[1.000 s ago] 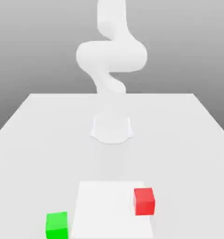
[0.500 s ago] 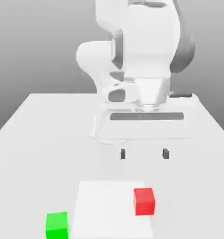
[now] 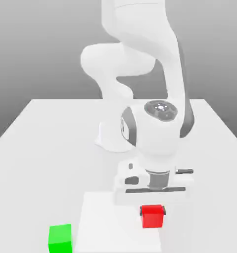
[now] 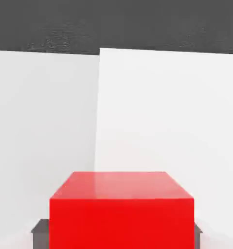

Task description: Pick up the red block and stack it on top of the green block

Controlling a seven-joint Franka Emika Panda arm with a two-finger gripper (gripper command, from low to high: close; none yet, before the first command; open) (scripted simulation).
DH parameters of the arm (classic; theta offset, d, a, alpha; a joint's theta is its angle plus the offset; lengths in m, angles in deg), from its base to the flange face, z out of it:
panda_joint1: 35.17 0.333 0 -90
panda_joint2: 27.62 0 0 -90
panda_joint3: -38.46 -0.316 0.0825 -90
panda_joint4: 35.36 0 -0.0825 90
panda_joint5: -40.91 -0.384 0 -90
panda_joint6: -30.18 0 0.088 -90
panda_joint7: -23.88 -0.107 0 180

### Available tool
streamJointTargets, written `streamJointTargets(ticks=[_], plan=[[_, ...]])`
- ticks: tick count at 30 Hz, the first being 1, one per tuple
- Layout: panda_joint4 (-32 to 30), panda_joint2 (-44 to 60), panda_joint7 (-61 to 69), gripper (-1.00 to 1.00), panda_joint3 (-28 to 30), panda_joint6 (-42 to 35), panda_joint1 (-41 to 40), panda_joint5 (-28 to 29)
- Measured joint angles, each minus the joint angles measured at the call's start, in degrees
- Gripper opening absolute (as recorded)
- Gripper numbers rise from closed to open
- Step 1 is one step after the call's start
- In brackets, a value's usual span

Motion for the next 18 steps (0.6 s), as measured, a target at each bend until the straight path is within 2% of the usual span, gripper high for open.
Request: streamJointTargets(ticks=[2, 8, 15, 18], plan=[[0.0, -0.2, 0.0, -1.0, -0.1, -0.2, -0.1, 0.0], [-1.1, -10.6, 3.0, -1.0, -1.8, -9.6, -2.0, -4.3], [10.2, -8.5, 1.3, -1.0, 8.3, -18.6, -12.8, -7.6], [13.1, -2.8, 1.6, -1.0, 10.0, -15.9, -15.3, -9.3]])
